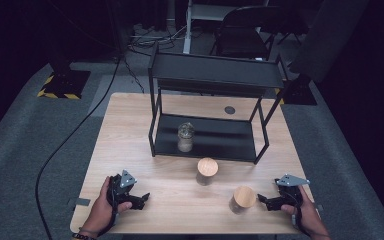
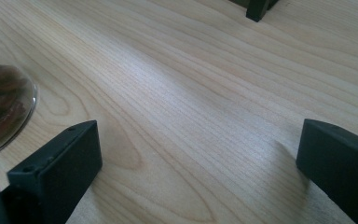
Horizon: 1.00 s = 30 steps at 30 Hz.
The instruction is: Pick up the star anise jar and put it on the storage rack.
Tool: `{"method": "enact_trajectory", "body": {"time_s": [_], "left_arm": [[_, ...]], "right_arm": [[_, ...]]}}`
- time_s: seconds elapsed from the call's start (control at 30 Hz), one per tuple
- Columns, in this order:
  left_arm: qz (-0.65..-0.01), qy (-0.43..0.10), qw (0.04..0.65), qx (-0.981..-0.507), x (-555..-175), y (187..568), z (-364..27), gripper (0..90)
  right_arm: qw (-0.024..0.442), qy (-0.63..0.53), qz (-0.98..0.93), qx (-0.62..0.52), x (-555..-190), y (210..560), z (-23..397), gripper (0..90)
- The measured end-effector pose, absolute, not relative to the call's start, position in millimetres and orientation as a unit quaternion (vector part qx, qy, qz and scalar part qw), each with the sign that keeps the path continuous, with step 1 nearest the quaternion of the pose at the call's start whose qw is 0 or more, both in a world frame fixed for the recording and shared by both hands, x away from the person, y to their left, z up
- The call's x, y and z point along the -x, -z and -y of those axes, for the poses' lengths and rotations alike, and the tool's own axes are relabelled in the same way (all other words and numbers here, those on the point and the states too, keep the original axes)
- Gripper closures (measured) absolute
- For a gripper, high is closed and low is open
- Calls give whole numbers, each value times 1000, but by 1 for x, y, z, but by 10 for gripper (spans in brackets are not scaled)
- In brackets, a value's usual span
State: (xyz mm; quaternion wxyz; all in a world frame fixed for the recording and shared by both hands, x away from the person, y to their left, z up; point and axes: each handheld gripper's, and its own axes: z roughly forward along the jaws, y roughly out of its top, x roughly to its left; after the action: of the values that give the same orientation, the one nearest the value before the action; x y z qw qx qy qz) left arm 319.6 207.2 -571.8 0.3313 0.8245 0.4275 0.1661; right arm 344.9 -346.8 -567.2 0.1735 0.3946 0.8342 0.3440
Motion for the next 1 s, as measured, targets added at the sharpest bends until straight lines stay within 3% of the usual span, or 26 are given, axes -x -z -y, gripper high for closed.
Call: {"method": "enact_trajectory", "body": {"time_s": [1.0], "left_arm": [[-427, -166, 332, -825, -320, 572, -207, 0]], "right_arm": [[169, -322, -850, -382, -342, 562, 343, 13]]}}
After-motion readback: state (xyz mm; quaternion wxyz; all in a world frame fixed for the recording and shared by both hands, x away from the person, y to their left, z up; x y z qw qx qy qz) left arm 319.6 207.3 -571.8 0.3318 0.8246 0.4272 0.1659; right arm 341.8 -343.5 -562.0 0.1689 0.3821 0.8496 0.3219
